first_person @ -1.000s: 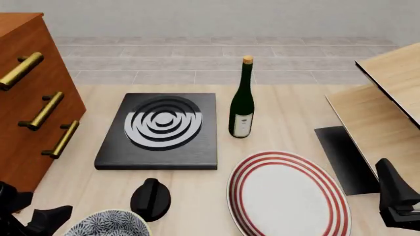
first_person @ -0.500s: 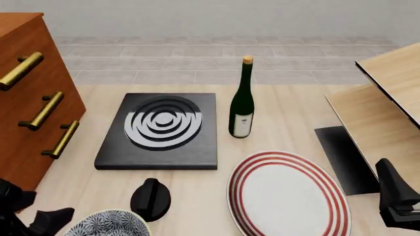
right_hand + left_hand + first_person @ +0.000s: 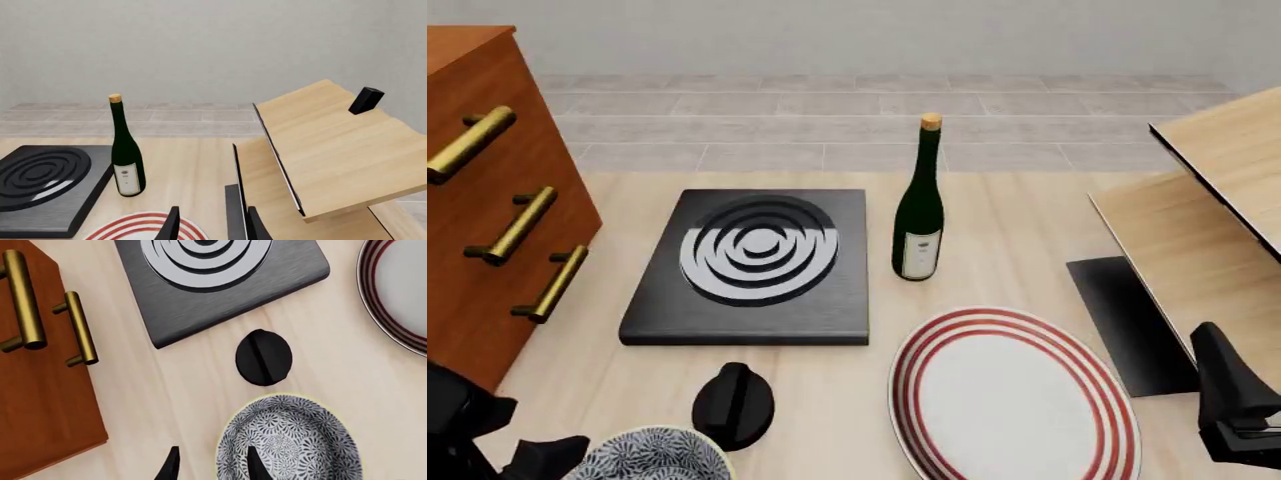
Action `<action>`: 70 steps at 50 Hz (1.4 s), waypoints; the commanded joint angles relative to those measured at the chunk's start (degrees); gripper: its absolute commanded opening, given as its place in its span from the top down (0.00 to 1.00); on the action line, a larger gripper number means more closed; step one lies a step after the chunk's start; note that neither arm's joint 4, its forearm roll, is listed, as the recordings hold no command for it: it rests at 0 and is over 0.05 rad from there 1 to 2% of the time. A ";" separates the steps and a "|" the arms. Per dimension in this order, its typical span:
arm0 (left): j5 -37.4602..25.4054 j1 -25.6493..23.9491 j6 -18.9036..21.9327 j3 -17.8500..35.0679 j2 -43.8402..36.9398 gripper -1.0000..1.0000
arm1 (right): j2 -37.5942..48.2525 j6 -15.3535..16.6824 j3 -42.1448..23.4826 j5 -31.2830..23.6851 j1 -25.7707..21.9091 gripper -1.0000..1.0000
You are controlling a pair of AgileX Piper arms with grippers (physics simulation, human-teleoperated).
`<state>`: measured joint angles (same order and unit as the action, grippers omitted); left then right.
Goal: Put the bowl on the top of the cabinet.
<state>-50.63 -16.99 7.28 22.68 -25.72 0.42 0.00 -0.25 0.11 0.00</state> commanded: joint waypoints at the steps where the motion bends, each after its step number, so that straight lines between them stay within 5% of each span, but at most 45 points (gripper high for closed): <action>1: 1.45 -0.46 0.54 -1.27 -0.77 0.00 | 0.01 0.00 0.00 0.00 0.00 0.00; 70: 10.16 0.37 5.60 -9.36 -2.76 0.00 | 0.00 -0.01 0.00 0.00 0.00 0.00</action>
<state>-41.22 -16.69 12.46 14.24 -27.93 0.42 -0.01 -0.24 0.11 0.00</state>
